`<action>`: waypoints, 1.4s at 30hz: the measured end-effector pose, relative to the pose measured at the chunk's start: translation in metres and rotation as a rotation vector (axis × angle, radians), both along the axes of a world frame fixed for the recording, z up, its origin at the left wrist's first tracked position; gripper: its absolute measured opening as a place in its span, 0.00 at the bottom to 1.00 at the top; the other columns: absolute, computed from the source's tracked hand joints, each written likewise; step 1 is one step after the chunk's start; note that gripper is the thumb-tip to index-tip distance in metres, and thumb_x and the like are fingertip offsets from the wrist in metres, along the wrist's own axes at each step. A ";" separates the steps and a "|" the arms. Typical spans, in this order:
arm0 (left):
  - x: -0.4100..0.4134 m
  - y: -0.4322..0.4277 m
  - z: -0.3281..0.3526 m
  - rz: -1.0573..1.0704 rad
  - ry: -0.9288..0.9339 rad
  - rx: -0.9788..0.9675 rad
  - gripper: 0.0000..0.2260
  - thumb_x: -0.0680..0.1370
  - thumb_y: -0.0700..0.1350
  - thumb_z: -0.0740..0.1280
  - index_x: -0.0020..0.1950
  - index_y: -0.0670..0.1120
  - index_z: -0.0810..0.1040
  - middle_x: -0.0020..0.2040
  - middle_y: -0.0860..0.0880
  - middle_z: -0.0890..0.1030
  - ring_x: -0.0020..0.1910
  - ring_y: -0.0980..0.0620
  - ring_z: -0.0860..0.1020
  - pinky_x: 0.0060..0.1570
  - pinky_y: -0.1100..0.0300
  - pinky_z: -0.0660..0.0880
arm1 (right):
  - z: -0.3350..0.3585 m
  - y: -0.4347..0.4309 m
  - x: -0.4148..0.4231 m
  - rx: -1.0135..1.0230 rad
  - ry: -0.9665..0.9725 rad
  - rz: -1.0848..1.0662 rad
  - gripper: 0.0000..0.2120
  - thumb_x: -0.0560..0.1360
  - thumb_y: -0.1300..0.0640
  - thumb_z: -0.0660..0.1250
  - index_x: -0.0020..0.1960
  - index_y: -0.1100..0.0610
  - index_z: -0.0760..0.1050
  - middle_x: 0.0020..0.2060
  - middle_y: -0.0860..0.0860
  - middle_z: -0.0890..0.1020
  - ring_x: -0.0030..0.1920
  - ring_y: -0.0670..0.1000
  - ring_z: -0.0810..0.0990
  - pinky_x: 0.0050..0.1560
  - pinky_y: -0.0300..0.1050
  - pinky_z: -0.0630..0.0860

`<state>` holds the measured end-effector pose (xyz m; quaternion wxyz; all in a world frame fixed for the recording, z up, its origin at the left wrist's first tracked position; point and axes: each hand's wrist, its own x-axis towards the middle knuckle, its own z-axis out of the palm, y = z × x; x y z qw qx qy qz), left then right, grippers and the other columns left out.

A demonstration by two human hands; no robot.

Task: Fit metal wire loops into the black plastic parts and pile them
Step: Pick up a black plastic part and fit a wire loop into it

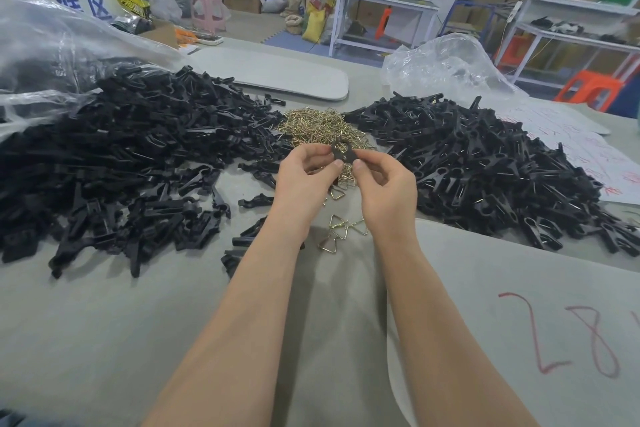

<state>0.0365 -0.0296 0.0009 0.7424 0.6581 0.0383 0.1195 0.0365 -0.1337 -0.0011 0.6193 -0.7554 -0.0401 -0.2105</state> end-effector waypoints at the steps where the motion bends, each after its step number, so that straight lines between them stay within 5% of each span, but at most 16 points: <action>1: 0.000 0.000 0.000 -0.002 0.000 -0.007 0.09 0.74 0.38 0.70 0.49 0.51 0.76 0.49 0.51 0.81 0.53 0.50 0.79 0.59 0.49 0.75 | 0.000 0.000 0.000 0.013 0.004 0.001 0.07 0.76 0.64 0.66 0.51 0.57 0.79 0.43 0.48 0.82 0.45 0.45 0.81 0.53 0.43 0.77; 18: -0.001 0.005 0.000 -0.027 0.030 0.026 0.07 0.74 0.38 0.70 0.47 0.49 0.77 0.43 0.50 0.81 0.44 0.51 0.79 0.54 0.51 0.77 | 0.002 -0.003 -0.002 -0.004 0.038 0.080 0.05 0.74 0.63 0.68 0.45 0.54 0.76 0.38 0.47 0.80 0.41 0.45 0.80 0.50 0.44 0.78; 26: -0.003 0.012 0.006 -0.017 0.088 -0.174 0.05 0.77 0.36 0.67 0.50 0.44 0.77 0.40 0.48 0.80 0.38 0.53 0.78 0.48 0.57 0.79 | 0.003 0.001 -0.003 0.091 0.176 0.110 0.07 0.75 0.62 0.68 0.49 0.54 0.71 0.45 0.58 0.81 0.44 0.53 0.79 0.54 0.55 0.78; 31: -0.001 0.030 0.012 0.201 0.024 -0.411 0.04 0.78 0.35 0.64 0.51 0.42 0.76 0.40 0.48 0.78 0.39 0.55 0.78 0.49 0.62 0.79 | 0.003 0.005 -0.007 -0.220 0.170 0.205 0.11 0.77 0.63 0.62 0.49 0.47 0.76 0.34 0.46 0.78 0.31 0.48 0.76 0.38 0.44 0.75; 34: 0.001 0.036 0.008 0.363 0.047 -0.269 0.06 0.79 0.38 0.64 0.54 0.43 0.76 0.43 0.49 0.79 0.43 0.55 0.77 0.52 0.61 0.76 | -0.001 0.015 -0.011 -0.557 0.206 0.276 0.12 0.77 0.61 0.59 0.45 0.48 0.79 0.31 0.43 0.74 0.31 0.46 0.73 0.34 0.38 0.70; 39: 0.001 0.040 0.001 0.531 0.062 0.210 0.09 0.78 0.40 0.63 0.58 0.46 0.77 0.51 0.52 0.79 0.49 0.58 0.75 0.52 0.66 0.69 | -0.007 0.023 -0.017 -0.923 0.291 0.322 0.18 0.75 0.51 0.64 0.64 0.49 0.74 0.50 0.52 0.69 0.52 0.54 0.74 0.55 0.46 0.72; 42: 0.002 0.042 0.000 0.557 0.171 0.319 0.14 0.78 0.42 0.63 0.62 0.49 0.76 0.60 0.51 0.77 0.59 0.52 0.73 0.64 0.51 0.68 | -0.005 0.021 -0.016 -0.982 0.295 0.417 0.23 0.73 0.56 0.65 0.68 0.50 0.70 0.56 0.56 0.70 0.58 0.58 0.72 0.60 0.50 0.71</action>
